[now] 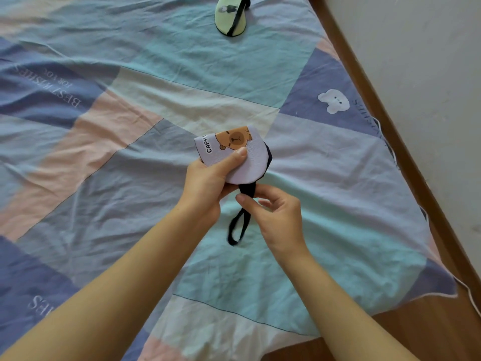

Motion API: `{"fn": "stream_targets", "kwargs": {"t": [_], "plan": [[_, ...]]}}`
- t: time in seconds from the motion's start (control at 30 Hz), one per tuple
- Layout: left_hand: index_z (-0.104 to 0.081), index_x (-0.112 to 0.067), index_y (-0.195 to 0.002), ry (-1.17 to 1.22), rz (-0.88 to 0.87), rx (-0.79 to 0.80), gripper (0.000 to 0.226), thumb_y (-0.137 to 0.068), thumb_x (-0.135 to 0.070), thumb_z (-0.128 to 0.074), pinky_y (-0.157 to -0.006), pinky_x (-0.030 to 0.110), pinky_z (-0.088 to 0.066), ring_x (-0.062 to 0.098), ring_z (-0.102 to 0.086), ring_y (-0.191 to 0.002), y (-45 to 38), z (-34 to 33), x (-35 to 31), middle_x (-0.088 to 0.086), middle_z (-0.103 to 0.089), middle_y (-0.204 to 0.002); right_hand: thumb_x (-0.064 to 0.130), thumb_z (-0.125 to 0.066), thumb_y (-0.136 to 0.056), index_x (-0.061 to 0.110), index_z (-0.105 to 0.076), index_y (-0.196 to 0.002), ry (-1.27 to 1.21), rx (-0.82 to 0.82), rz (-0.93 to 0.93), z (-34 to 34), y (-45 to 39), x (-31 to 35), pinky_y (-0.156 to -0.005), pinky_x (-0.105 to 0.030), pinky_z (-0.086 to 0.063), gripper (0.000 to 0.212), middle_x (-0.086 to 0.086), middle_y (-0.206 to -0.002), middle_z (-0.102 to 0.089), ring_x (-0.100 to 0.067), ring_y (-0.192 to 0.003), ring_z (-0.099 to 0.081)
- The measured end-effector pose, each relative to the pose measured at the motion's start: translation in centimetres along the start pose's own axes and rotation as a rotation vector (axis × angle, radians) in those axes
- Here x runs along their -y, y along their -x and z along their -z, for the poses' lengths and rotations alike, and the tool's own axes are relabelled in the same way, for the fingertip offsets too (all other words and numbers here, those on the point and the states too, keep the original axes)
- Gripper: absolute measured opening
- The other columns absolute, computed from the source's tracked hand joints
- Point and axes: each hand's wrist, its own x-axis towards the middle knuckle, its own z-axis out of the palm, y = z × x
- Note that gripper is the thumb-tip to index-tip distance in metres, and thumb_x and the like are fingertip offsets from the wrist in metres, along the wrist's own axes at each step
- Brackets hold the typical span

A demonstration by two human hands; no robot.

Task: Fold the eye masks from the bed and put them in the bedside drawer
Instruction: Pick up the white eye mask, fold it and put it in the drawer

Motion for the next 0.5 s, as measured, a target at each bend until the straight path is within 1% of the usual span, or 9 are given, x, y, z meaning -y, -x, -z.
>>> {"fn": "stream_targets", "kwargs": {"t": [0.07,0.17,0.23,0.27,0.33,0.4,0.43,0.5], "plan": [[-0.067,-0.012,-0.099,0.006,-0.025,-0.037,0.018,-0.081,-0.009,-0.070,-0.060,0.021,-0.056,0.006,-0.068,-0.069,-0.2,0.2,-0.3,-0.004,-0.072,-0.079,0.010,-0.073,-0.081,0.023,-0.075,-0.084,0.005,-0.036,0.025,0.2,0.2,0.0,-0.074,-0.030,-0.052,0.014,0.005,-0.077,-0.075,-0.007,-0.071,-0.065],[-0.067,-0.013,-0.098,0.018,-0.045,-0.085,0.018,-0.081,-0.009,-0.070,-0.058,0.020,-0.055,0.005,-0.068,-0.068,-0.4,0.4,-0.6,-0.004,-0.071,-0.079,0.008,-0.068,-0.085,0.018,-0.076,-0.086,0.056,-0.023,0.065,0.7,0.3,0.1,-0.062,-0.033,-0.053,0.013,0.000,-0.069,-0.073,-0.010,-0.061,-0.063],[-0.067,-0.013,-0.099,0.012,-0.047,-0.099,0.019,-0.081,-0.010,-0.070,-0.059,0.021,-0.055,0.005,-0.068,-0.070,-0.5,0.6,-0.6,-0.003,-0.071,-0.082,0.009,-0.067,-0.085,0.012,-0.074,-0.087,0.037,0.007,0.023,0.9,0.2,0.1,-0.055,-0.026,-0.052,0.008,0.003,-0.060,-0.068,-0.011,-0.051,-0.061],[-0.067,-0.014,-0.099,0.011,-0.043,-0.103,0.018,-0.081,-0.010,-0.070,-0.060,0.021,-0.055,0.006,-0.068,-0.070,-0.6,0.7,-0.5,-0.002,-0.071,-0.083,0.010,-0.067,-0.086,0.011,-0.073,-0.088,0.004,0.031,-0.008,0.9,0.2,0.2,-0.053,-0.024,-0.051,0.007,0.003,-0.060,-0.066,-0.011,-0.049,-0.059],[-0.067,-0.013,-0.097,0.023,-0.028,-0.110,0.017,-0.081,-0.010,-0.070,-0.059,0.021,-0.055,0.006,-0.068,-0.069,-0.6,0.7,-0.4,-0.001,-0.071,-0.083,0.012,-0.068,-0.085,0.014,-0.072,-0.091,-0.023,0.075,-0.023,0.7,0.0,0.3,-0.058,-0.022,-0.050,0.008,0.002,-0.071,-0.069,-0.010,-0.059,-0.060],[-0.066,-0.011,-0.099,0.030,-0.019,-0.107,0.018,-0.081,-0.009,-0.070,-0.058,0.021,-0.055,0.007,-0.068,-0.067,-0.4,0.6,-0.2,0.001,-0.071,-0.083,0.015,-0.073,-0.081,0.016,-0.072,-0.092,0.028,0.075,0.018,0.3,-0.2,0.3,-0.067,-0.022,-0.050,0.012,0.000,-0.085,-0.070,-0.005,-0.070,-0.060],[-0.066,-0.010,-0.100,0.029,-0.020,-0.104,0.019,-0.082,-0.009,-0.070,-0.058,0.021,-0.056,0.007,-0.068,-0.067,-0.3,0.5,-0.2,0.001,-0.071,-0.083,0.016,-0.076,-0.078,0.015,-0.072,-0.091,0.036,0.063,0.031,0.1,-0.3,0.4,-0.070,-0.023,-0.051,0.013,0.000,-0.088,-0.070,-0.005,-0.073,-0.061],[-0.066,-0.009,-0.101,0.026,-0.025,-0.101,0.020,-0.082,-0.010,-0.070,-0.060,0.022,-0.056,0.009,-0.068,-0.068,-0.3,0.4,0.0,0.002,-0.071,-0.085,0.019,-0.078,-0.076,0.015,-0.071,-0.090,0.047,0.023,0.054,-0.4,-0.7,0.3,-0.077,-0.033,-0.052,0.017,-0.001,-0.090,-0.070,-0.009,-0.078,-0.063]]}}
